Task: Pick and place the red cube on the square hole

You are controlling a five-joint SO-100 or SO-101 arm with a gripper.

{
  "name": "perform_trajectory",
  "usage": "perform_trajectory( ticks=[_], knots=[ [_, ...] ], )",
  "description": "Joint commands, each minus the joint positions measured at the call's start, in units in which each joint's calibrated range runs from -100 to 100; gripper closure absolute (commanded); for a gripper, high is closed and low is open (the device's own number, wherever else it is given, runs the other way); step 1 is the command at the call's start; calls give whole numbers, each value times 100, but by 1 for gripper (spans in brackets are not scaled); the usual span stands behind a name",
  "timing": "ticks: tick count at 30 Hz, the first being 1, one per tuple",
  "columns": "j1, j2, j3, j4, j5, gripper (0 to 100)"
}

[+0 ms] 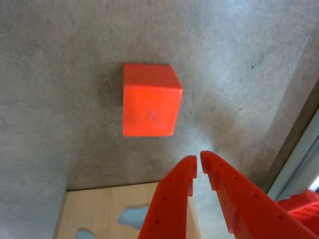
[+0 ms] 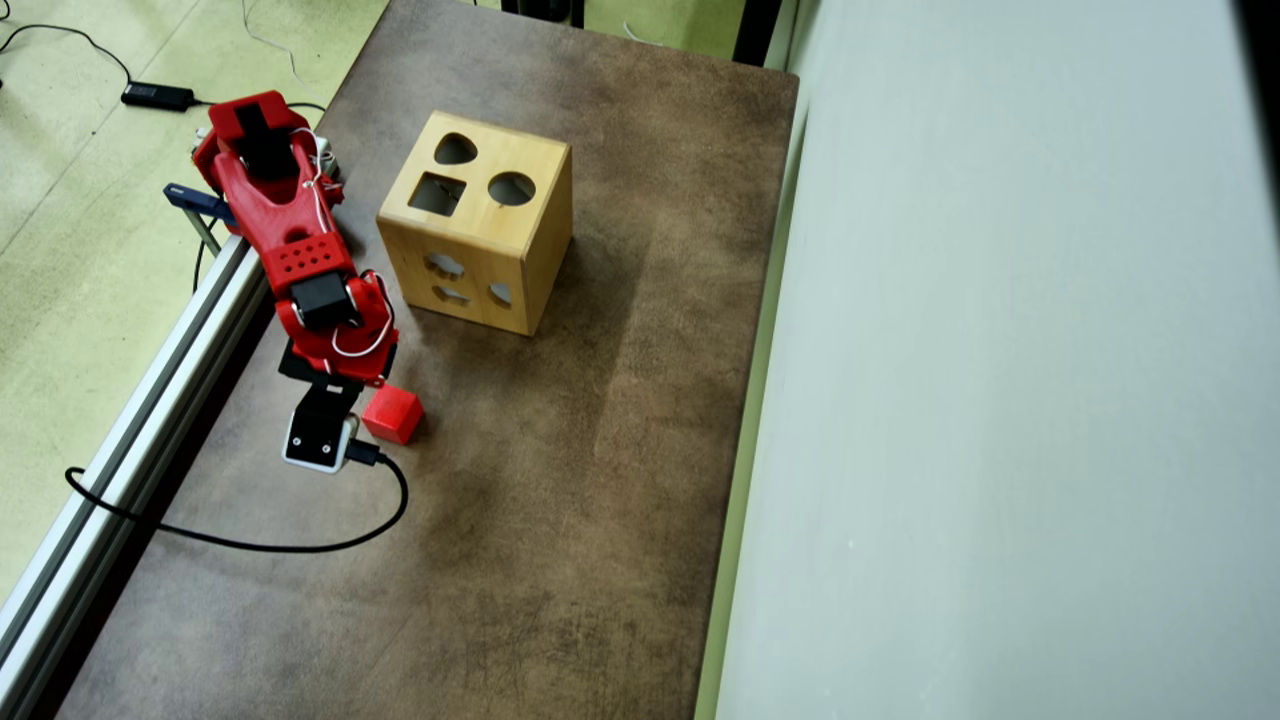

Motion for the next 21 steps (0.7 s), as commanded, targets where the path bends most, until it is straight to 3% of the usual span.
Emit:
perform_trajectory(
  ticks=[1, 12, 21],
  knots=[
    [54, -184, -232, -52, 0, 96],
    [62, -176, -223, 28, 5, 59],
    [136, -91, -151, 28, 44, 55]
  ],
)
